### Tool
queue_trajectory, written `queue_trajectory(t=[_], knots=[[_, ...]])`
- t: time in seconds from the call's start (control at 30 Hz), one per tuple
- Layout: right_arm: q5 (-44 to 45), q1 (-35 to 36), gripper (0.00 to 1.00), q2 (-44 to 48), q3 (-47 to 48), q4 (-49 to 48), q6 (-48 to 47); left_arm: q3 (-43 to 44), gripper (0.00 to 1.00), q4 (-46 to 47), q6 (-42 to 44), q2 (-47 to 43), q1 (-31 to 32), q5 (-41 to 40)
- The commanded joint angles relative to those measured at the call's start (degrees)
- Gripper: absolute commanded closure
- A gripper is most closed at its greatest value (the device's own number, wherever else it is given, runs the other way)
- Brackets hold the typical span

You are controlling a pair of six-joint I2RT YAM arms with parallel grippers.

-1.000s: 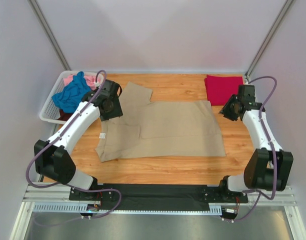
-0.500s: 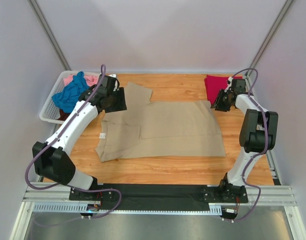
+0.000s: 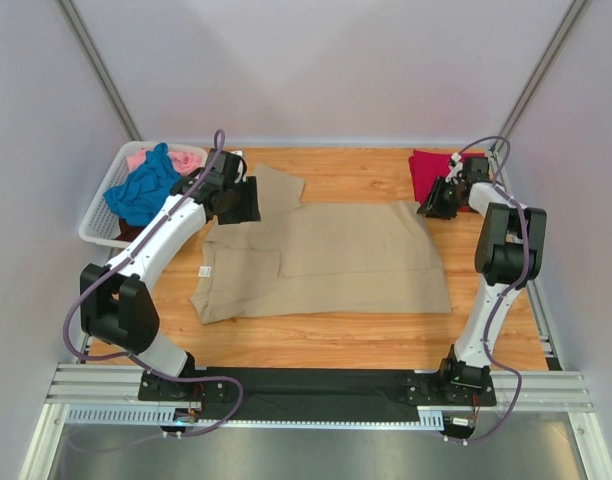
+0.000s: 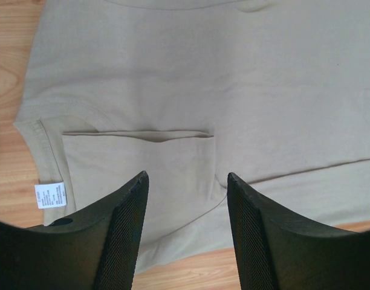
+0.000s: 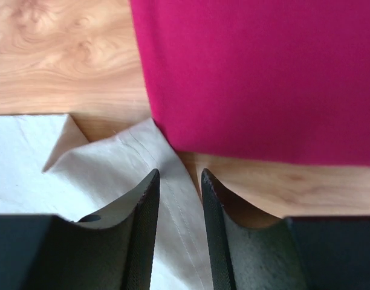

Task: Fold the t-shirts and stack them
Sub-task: Flatten the tshirt out

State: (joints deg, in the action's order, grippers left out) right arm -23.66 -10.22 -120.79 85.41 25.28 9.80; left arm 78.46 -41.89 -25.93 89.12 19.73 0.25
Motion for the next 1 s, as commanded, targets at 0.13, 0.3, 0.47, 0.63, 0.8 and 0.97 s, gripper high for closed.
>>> queue_trajectory(t=[0.13, 0.3, 0.47, 0.63, 0.8, 0.97], knots=[[-3.67, -0.07, 0.65, -3.04, 5.03, -1.9, -1.19, 3.46, 0.39, 2.25, 1.41, 1.23, -0.48, 0.45], [-5.52, -0.07, 0.69, -4.28, 5.39, -2.42, -1.01, 4.34, 0.39, 2.34, 1.76, 2.55, -0.74, -0.16], [-6.39, -0.07, 0.85, -4.8, 5.82, -2.69, -0.75, 4.95, 0.39, 3.13, 1.94, 4.39, -1.97, -0.08], [-5.96, -0.07, 1.0, -0.86, 4.42, -2.16, -1.01, 10.74, 0.41, 3.4, 5.71, 10.87, -6.01, -2.71], [-6.83, -0.07, 1.0, 5.56, -0.22, -4.7, 1.0, 21.55, 0.46, 4.27, 11.42, 19.85, -8.83, -0.17], [-9.29, 0.11, 1.0, 12.49, -5.33, -9.09, 3.29, 36.19, 0.44, 2.18, 20.29, 32.94, -9.0, 3.7]])
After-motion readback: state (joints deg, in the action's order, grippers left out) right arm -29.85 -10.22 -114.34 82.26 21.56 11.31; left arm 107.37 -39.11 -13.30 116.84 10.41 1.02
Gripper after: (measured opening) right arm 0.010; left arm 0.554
